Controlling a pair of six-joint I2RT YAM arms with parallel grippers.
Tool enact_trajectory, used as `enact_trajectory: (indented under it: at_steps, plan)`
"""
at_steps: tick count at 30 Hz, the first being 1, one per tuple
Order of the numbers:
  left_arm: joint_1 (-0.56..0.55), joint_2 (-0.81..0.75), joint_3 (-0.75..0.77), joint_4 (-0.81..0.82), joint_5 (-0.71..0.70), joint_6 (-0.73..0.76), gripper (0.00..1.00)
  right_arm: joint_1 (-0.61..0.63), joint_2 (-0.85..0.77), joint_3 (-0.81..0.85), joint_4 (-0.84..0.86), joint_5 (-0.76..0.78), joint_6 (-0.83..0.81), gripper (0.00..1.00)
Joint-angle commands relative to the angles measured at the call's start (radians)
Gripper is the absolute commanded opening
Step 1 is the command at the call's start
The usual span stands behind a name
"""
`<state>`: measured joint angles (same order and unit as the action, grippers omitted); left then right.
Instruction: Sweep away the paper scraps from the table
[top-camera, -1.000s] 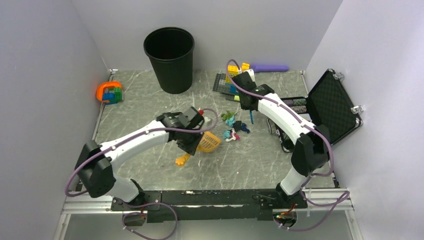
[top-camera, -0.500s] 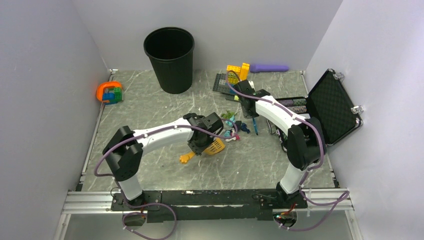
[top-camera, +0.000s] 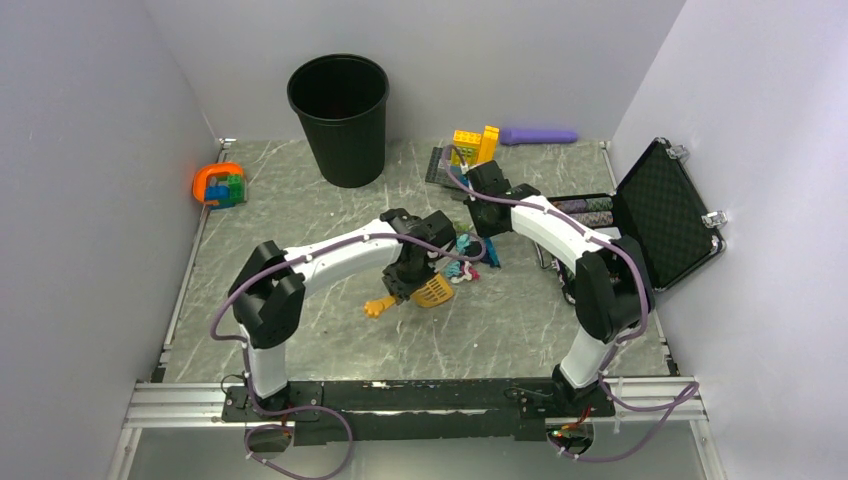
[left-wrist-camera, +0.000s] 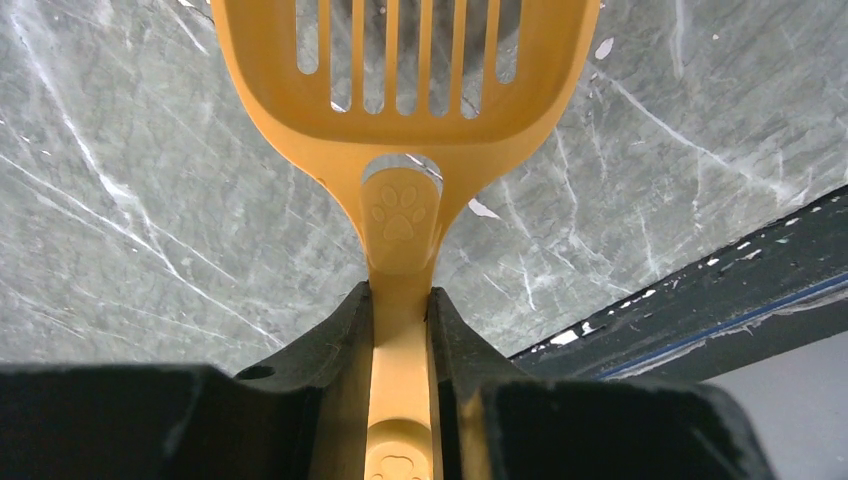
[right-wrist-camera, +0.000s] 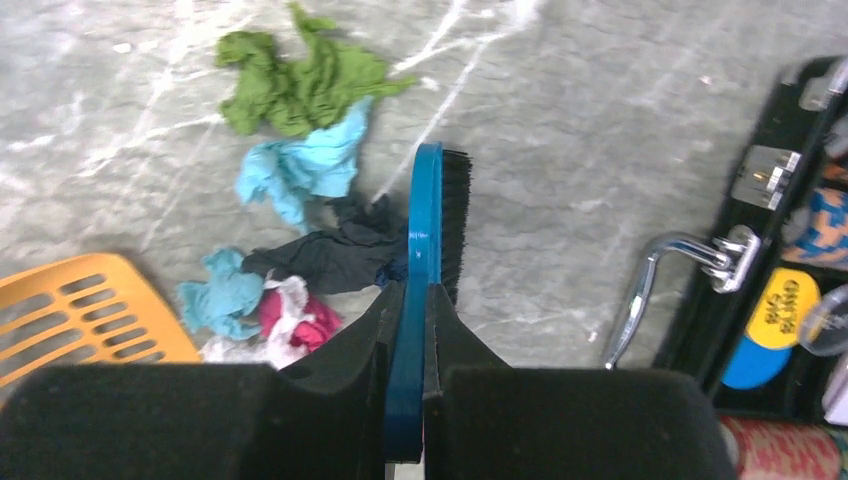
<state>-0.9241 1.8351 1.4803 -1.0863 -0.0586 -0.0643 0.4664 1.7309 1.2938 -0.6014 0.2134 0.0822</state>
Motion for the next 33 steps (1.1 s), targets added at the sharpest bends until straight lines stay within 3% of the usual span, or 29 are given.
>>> enact_trajectory:
  at_steps: [1, 10, 19, 27, 33]
  plan:
    - [0.015, 0.041, 0.08, -0.09, 0.047, 0.013, 0.0, 0.009, -0.049, -0.032, 0.062, -0.216, -0.02, 0.0]
    - [0.054, 0.068, 0.103, -0.109, 0.131, -0.011, 0.0, 0.063, -0.118, -0.111, 0.11, -0.42, -0.035, 0.0]
    - [0.068, 0.053, 0.068, -0.079, 0.135, -0.025, 0.0, 0.101, -0.176, -0.137, 0.161, -0.582, 0.084, 0.0]
    - [0.068, 0.019, 0.004, -0.024, 0.145, -0.048, 0.0, 0.067, -0.247, -0.097, 0.099, -0.571, 0.074, 0.0]
    - [0.068, -0.041, -0.089, 0.068, 0.136, -0.066, 0.0, 0.015, -0.291, -0.096, 0.065, -0.457, 0.101, 0.0]
